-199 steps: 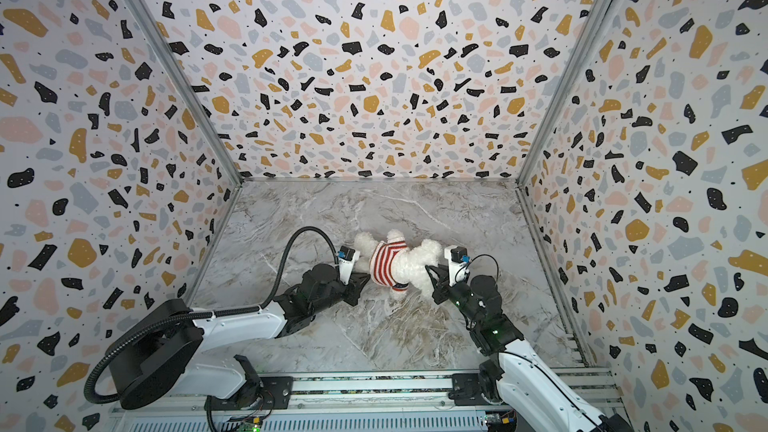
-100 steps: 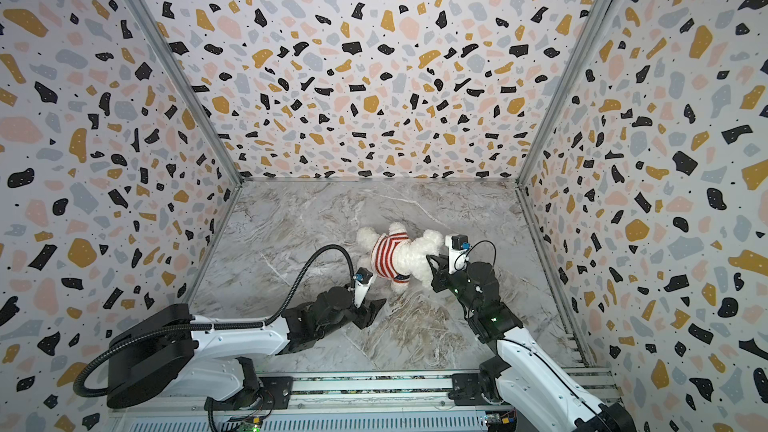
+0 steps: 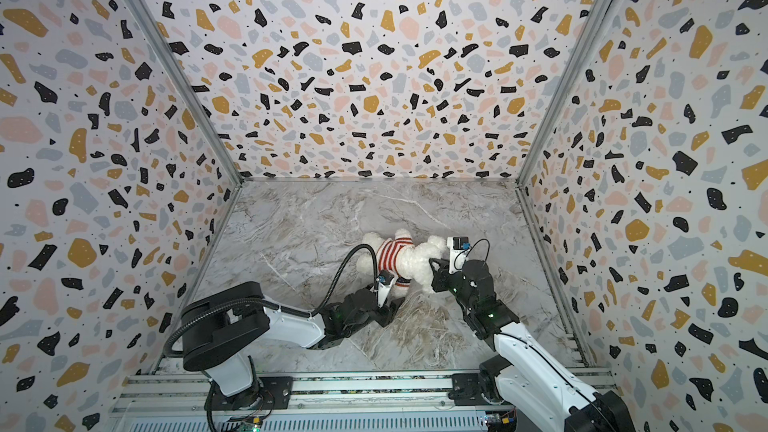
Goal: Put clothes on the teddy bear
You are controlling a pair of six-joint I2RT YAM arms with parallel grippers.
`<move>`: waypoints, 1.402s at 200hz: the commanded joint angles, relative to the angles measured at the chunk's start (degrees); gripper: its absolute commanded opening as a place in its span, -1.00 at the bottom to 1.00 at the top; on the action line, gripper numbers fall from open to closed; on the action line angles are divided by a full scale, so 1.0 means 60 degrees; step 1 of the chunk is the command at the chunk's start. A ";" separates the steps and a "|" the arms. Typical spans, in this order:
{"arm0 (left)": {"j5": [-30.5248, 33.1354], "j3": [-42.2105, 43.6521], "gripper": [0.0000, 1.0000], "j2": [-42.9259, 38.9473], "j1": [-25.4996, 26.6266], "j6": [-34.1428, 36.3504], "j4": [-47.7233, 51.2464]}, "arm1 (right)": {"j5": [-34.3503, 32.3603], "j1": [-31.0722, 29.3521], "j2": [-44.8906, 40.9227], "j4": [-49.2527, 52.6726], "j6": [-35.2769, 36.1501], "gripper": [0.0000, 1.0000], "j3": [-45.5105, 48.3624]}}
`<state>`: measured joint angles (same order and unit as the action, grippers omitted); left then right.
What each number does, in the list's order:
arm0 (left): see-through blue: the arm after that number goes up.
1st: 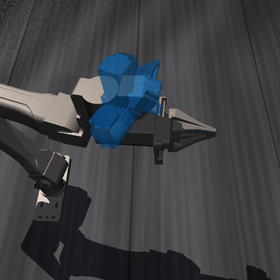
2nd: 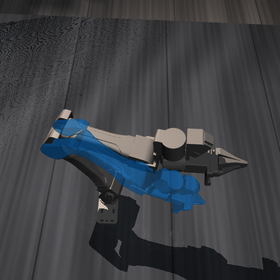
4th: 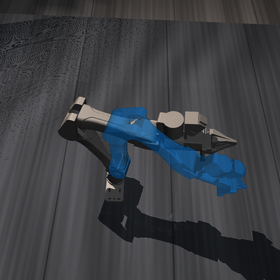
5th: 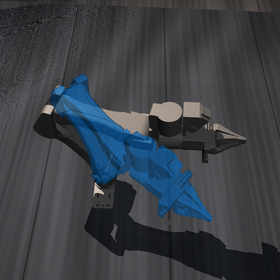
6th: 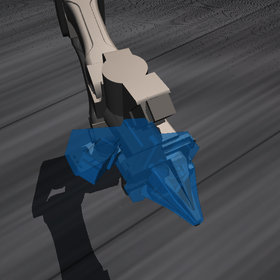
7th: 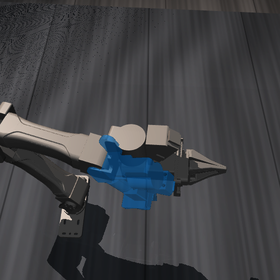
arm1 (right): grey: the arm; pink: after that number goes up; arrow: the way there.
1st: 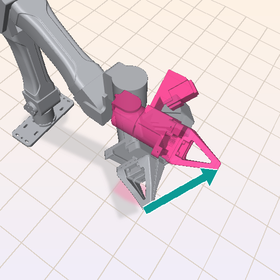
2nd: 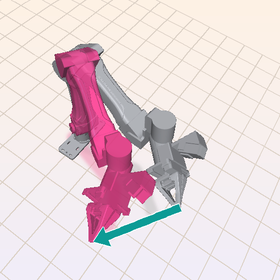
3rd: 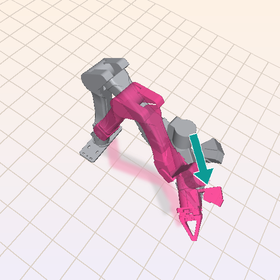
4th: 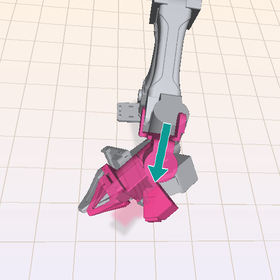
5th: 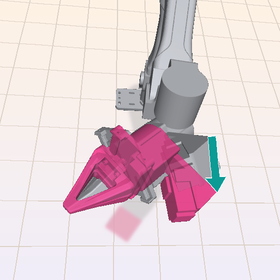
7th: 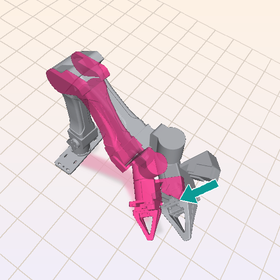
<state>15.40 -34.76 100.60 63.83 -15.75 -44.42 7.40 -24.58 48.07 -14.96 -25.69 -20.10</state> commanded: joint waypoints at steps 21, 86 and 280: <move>0.0407 -0.0495 0.08 0.0803 0.0047 -0.0191 -0.1159 | -0.0264 0.0039 -0.0103 -0.0103 -0.0270 -1.00 -0.0416; 0.0600 -0.0752 -0.25 0.1288 0.0042 -0.0152 -0.1295 | -0.0442 0.0041 -0.0104 -0.0184 -0.0449 -1.00 -0.0349; -0.1637 -0.0094 -1.00 -0.2087 -0.0009 -0.0026 0.1260 | -0.0350 0.0111 -0.1224 0.0192 0.0463 0.46 -0.0065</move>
<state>8.32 -34.11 92.16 63.83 -15.73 -42.48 4.54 -23.94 43.70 -14.33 -26.37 -20.10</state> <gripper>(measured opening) 0.074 0.706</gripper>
